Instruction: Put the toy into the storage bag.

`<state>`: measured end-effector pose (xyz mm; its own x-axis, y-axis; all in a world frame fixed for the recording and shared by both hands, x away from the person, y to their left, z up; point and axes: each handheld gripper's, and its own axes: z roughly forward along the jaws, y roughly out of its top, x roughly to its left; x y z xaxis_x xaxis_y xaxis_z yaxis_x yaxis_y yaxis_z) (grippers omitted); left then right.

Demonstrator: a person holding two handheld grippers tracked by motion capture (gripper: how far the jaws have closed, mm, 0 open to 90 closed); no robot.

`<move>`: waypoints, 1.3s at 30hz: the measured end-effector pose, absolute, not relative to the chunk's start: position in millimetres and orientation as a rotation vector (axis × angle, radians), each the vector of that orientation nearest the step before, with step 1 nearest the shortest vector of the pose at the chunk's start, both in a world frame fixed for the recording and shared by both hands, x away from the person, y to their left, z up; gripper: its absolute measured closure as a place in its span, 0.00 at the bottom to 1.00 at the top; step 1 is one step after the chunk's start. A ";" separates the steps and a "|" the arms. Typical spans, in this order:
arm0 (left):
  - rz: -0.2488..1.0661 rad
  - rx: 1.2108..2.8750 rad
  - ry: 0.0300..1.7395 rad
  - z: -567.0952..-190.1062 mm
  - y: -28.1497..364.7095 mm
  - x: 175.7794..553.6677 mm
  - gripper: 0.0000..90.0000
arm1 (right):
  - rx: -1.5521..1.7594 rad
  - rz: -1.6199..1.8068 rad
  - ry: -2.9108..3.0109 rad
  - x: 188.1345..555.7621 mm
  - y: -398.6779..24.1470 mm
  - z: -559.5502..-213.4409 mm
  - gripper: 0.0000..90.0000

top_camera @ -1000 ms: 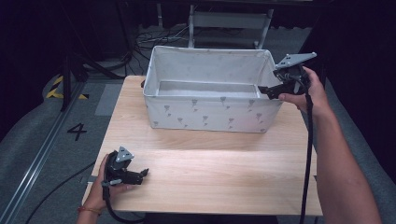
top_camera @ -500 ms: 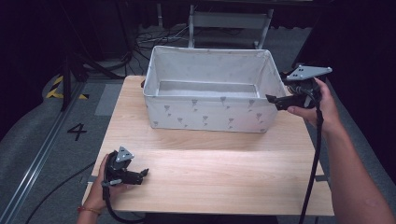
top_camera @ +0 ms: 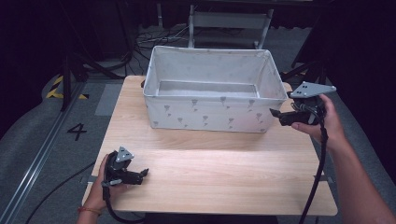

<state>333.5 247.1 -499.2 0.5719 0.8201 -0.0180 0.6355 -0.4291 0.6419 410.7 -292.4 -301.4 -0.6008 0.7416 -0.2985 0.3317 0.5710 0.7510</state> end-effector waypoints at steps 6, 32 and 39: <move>0.398 2.201 1.158 -499.2 247.1 333.5 0.02 | 0.855 0.864 2.214 399.2 -298.6 -319.1 0.21; 0.392 2.198 1.157 -499.4 247.0 333.6 0.01 | 0.891 0.774 2.321 371.4 -324.8 -409.8 0.21; 0.393 2.202 1.158 -499.2 246.9 333.5 0.01 | 0.881 0.751 2.348 360.9 -331.5 -433.6 0.20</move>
<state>333.5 246.9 -499.2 0.5726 0.8195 -0.0209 0.6374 -0.4290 0.6401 360.9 -331.5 -433.6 -0.6544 0.7067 -0.2689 0.4196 0.6353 0.6484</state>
